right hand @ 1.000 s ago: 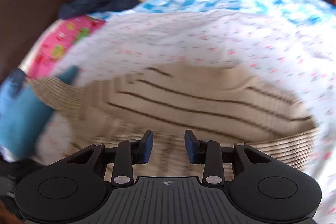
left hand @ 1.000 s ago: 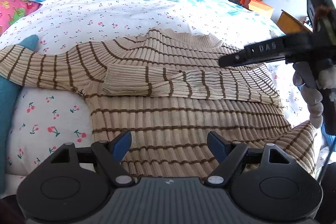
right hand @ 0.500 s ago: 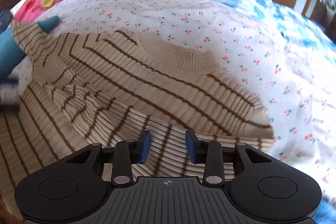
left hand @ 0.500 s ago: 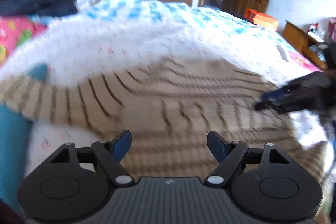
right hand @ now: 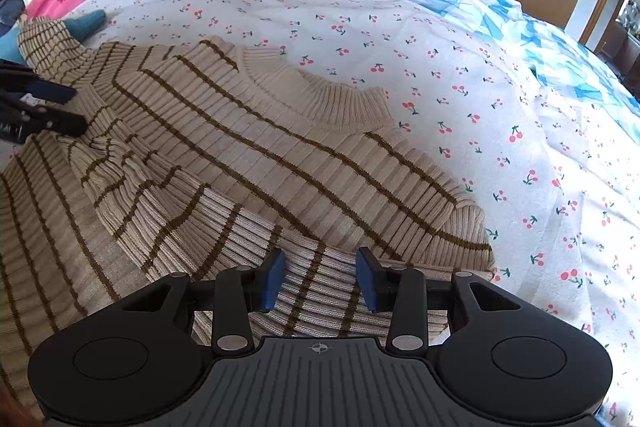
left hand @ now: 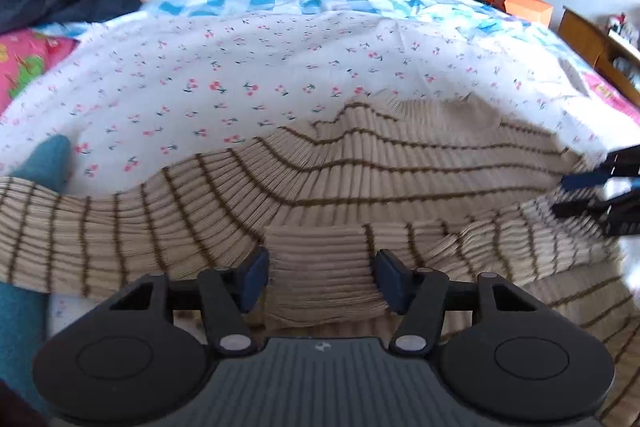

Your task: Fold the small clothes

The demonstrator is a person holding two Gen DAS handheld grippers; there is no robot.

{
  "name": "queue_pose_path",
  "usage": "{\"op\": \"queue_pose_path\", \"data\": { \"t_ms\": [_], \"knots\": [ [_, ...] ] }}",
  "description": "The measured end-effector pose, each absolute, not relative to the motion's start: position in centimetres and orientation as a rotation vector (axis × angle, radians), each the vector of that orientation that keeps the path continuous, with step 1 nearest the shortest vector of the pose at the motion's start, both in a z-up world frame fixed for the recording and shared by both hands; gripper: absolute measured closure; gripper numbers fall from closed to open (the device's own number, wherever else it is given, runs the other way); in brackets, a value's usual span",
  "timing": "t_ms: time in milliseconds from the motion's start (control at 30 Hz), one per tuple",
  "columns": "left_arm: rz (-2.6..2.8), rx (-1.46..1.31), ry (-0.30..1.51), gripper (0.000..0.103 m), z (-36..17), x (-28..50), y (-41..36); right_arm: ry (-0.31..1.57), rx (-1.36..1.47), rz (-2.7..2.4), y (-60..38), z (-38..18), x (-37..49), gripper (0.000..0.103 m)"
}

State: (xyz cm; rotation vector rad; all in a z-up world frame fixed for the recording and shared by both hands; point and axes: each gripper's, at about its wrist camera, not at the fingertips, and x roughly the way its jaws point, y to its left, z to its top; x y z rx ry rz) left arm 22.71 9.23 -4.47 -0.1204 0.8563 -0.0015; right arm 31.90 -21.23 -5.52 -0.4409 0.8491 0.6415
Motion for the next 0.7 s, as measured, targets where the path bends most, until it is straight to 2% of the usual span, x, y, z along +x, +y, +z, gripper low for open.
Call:
{"op": "queue_pose_path", "data": {
  "t_ms": [267, 333, 400, 500, 700],
  "knots": [
    [0.002, -0.183, 0.910, 0.056, -5.3, 24.1, 10.8, 0.859, -0.427, 0.631, -21.1, -5.9, 32.0, 0.064],
    [0.011, -0.186, 0.916, 0.065, -5.4, 24.4, 10.9, 0.859, -0.429, 0.627, -20.9, -5.9, 32.0, 0.069],
    [0.002, -0.175, 0.909, 0.083, -5.1, 24.6, 10.8, 0.863, -0.415, 0.624, -20.8, -5.6, 31.8, 0.085],
    [-0.029, -0.178, 0.867, 0.086, -4.0, 24.9, 10.8, 0.854, -0.402, 0.599, -21.0, -5.1, 31.6, 0.096],
    [-0.034, -0.110, 0.810, 0.086, -2.2, 25.9, 10.8, 0.813, -0.350, 0.544, -21.6, -3.9, 32.3, 0.099]
  ]
}}
